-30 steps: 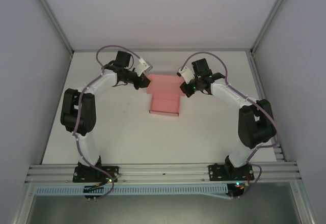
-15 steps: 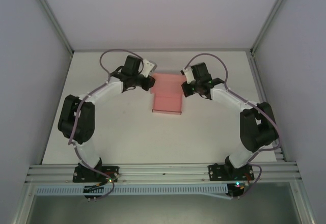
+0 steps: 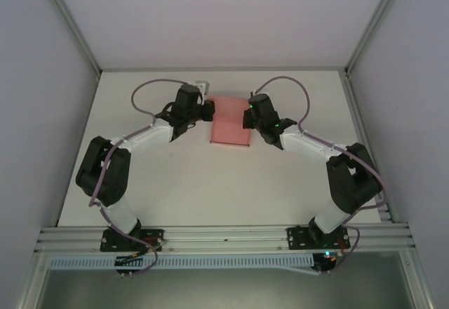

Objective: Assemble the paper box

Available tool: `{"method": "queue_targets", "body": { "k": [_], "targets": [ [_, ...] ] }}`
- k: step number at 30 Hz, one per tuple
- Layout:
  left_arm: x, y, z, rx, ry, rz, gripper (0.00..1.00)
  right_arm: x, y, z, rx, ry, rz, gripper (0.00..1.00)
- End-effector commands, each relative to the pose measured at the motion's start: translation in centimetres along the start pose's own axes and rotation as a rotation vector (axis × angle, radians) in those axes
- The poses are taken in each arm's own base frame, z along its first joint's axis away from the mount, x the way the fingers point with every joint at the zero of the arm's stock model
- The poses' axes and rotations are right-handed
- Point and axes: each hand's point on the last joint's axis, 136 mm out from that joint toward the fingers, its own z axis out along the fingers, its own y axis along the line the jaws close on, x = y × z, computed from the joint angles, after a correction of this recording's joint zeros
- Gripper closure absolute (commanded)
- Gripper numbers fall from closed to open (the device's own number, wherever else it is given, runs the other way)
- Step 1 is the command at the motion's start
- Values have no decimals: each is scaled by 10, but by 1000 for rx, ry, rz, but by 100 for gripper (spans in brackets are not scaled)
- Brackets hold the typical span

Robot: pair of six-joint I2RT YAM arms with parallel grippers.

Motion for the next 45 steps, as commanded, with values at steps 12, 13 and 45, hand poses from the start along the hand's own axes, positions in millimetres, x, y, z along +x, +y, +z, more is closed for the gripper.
{"method": "queue_targets", "body": {
  "k": [12, 13, 45],
  "targets": [
    [3, -10, 17, 104, -112, -136, 100, 13, -12, 18, 38, -145, 173, 92],
    [4, -11, 20, 110, -108, -135, 100, 17, -11, 19, 32, -138, 163, 92],
    [106, -18, -11, 161, -112, 113, 100, 129, -4, -54, -160, 92, 34, 0]
  ]
}}
